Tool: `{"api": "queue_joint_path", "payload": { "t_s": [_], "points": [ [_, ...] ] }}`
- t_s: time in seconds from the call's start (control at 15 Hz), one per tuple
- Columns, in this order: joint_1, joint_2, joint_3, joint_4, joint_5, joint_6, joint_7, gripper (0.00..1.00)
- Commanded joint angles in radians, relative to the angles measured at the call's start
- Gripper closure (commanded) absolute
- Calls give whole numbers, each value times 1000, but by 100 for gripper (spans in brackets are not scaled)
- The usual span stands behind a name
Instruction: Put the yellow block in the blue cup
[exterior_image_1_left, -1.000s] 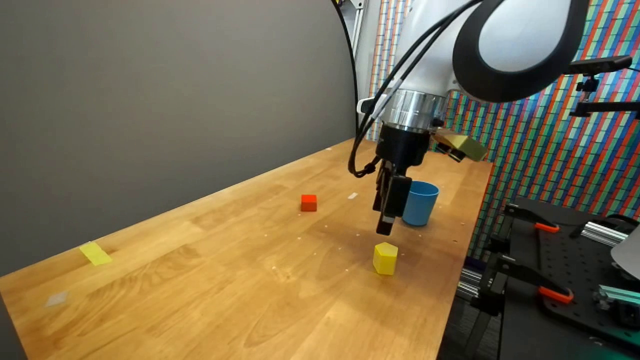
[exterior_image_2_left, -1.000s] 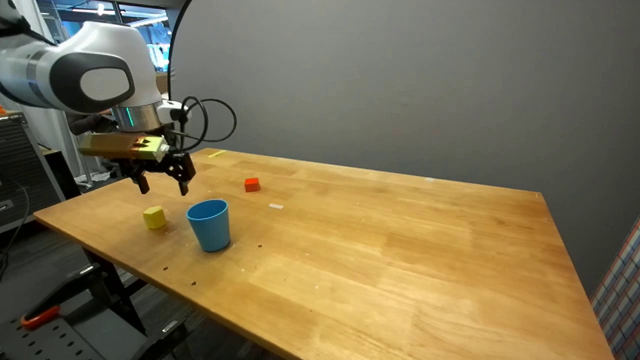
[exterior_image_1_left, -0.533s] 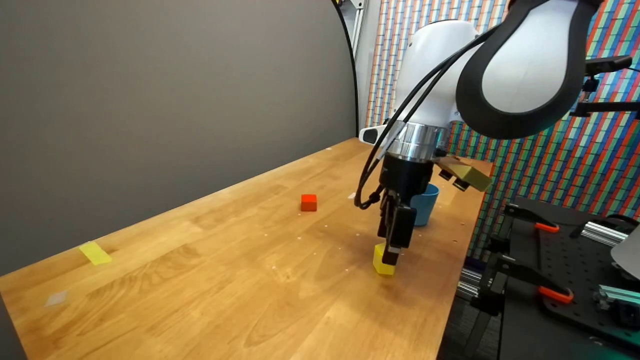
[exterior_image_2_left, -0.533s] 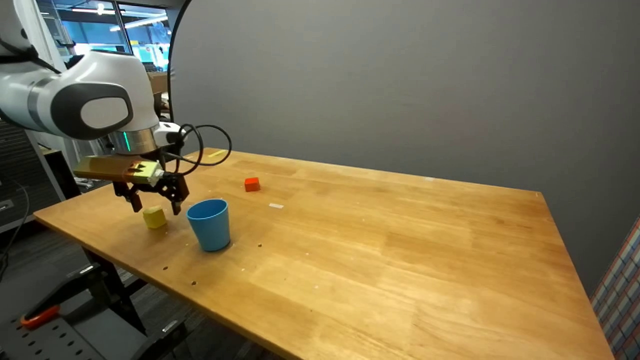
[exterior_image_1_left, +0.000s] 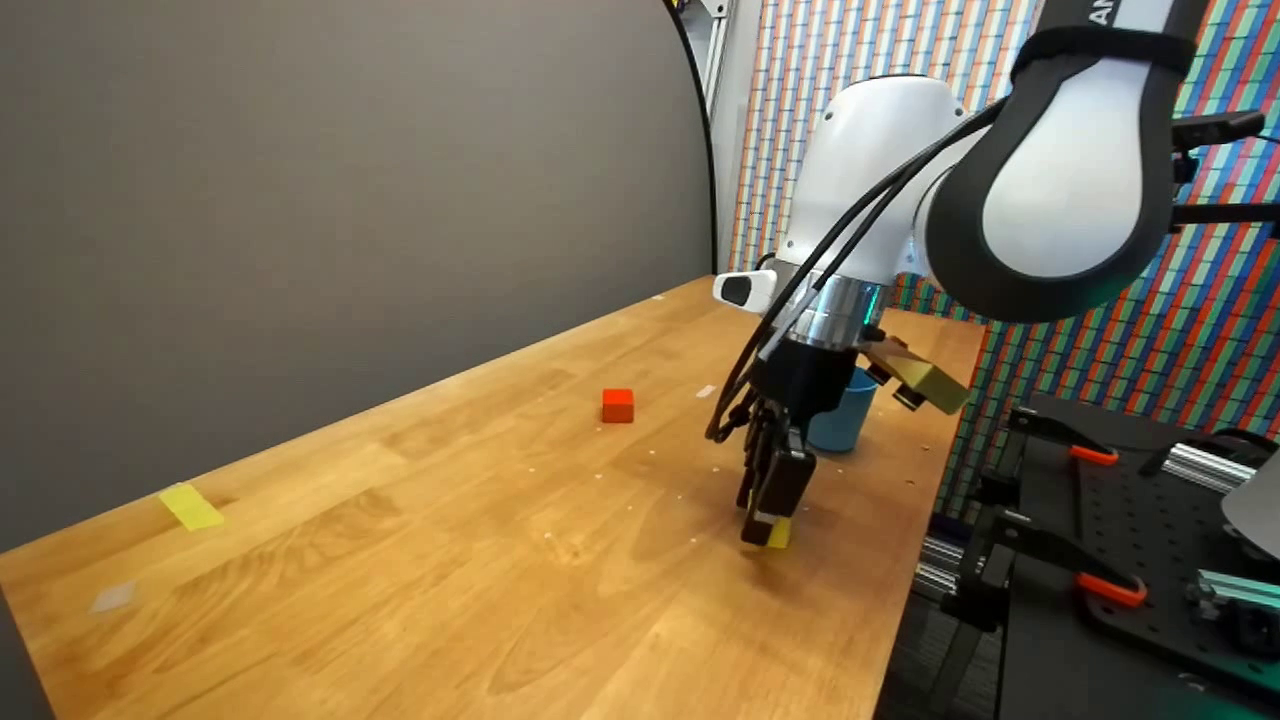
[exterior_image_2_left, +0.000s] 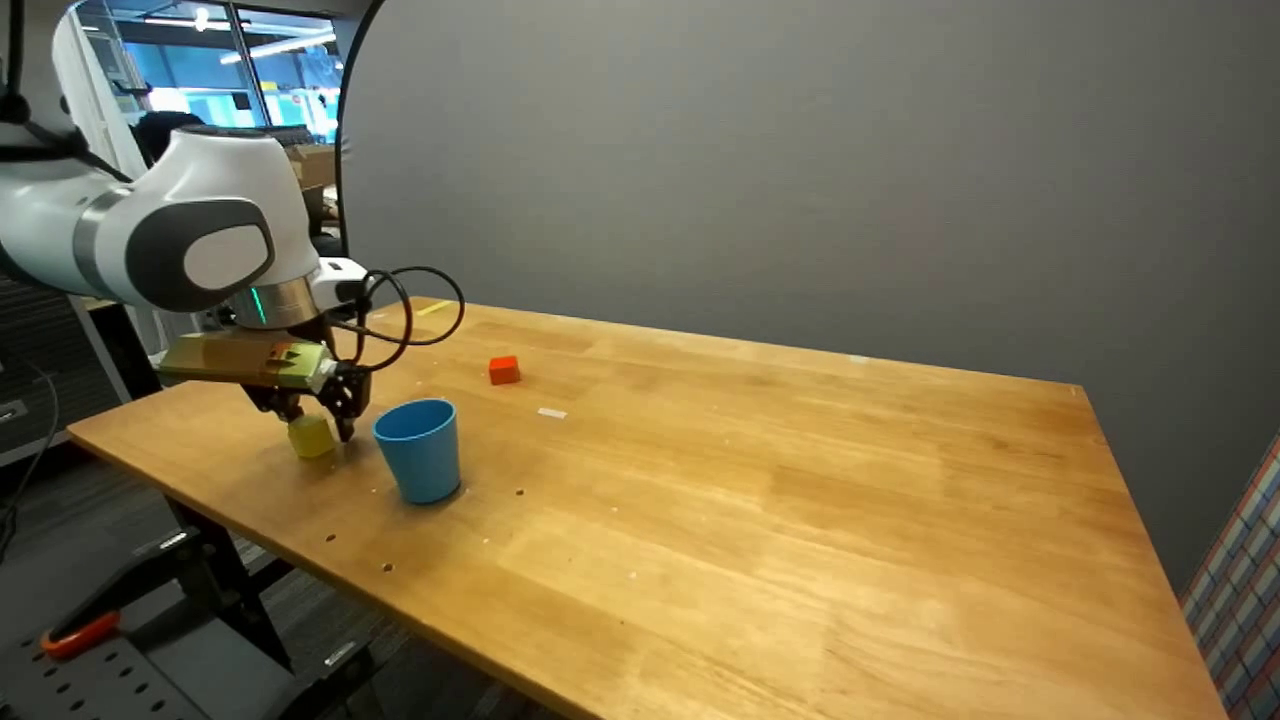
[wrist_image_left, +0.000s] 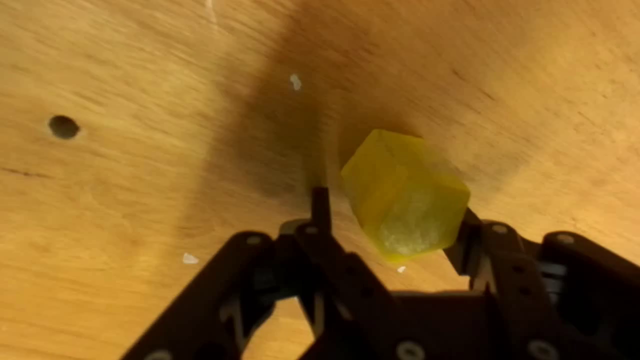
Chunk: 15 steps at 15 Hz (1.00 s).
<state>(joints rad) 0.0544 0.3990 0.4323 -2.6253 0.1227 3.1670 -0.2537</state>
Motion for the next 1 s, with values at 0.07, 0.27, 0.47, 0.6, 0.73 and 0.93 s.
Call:
{"api": "queue_joint_path", "payload": {
  "t_s": [0.07, 0.27, 0.47, 0.6, 0.73, 0.93],
  "points": [
    [31, -38, -73, -12, -66, -35, 119, 81],
    [13, -70, -77, -14, -53, -96, 166, 75],
    [22, -157, -96, -34, -39, -141, 209, 75],
    [36, -225, -121, -50, -38, -141, 235, 75],
    [48, -301, -151, -64, -41, -147, 262, 75],
    [43, -397, -201, -85, -36, -157, 291, 76]
  ]
}}
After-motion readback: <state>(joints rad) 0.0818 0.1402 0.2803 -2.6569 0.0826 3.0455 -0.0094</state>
